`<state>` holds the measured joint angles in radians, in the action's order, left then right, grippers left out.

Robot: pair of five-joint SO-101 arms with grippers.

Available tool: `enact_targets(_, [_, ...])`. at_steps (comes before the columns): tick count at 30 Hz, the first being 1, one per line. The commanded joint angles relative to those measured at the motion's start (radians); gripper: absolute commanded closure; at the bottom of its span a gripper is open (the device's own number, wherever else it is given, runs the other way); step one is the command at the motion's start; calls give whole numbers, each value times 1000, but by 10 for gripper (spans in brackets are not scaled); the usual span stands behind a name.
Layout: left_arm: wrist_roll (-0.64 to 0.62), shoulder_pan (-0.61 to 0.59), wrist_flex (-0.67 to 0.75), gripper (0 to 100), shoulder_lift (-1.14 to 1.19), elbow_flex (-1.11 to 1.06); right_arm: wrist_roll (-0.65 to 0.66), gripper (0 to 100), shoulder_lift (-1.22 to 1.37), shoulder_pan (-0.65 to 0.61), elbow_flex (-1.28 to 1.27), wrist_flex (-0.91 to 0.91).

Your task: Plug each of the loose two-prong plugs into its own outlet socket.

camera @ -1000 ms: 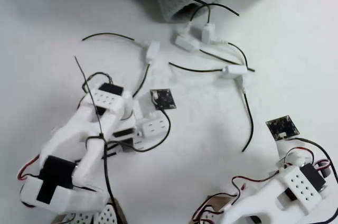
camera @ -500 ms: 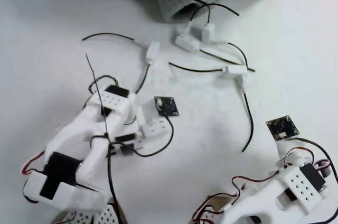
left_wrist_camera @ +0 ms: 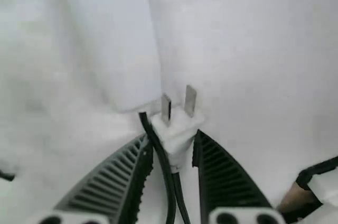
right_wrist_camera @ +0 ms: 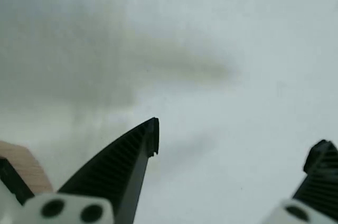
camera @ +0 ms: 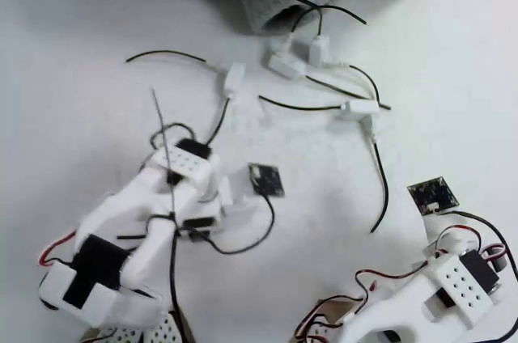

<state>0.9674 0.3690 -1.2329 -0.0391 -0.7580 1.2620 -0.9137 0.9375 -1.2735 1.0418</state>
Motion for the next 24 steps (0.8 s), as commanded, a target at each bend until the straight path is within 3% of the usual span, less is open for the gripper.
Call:
enact_targets(1, [-14,65,-14,887,2,-11,3,580,-16,-2,3,-12])
enact_targets(7, [-117,64,21,887,2,-11,3,580,-16,-4,3,-12])
enact_targets(16, [-120,71,23,894,2,-15,3,580,-16,-4,3,-12])
enact_targets(19, [-117,74,23,974,-4,-18,3,580,-16,-4,3,-12])
enact_targets(24, [-121,67,21,979,-31,2,3,580,-16,-4,8,-12])
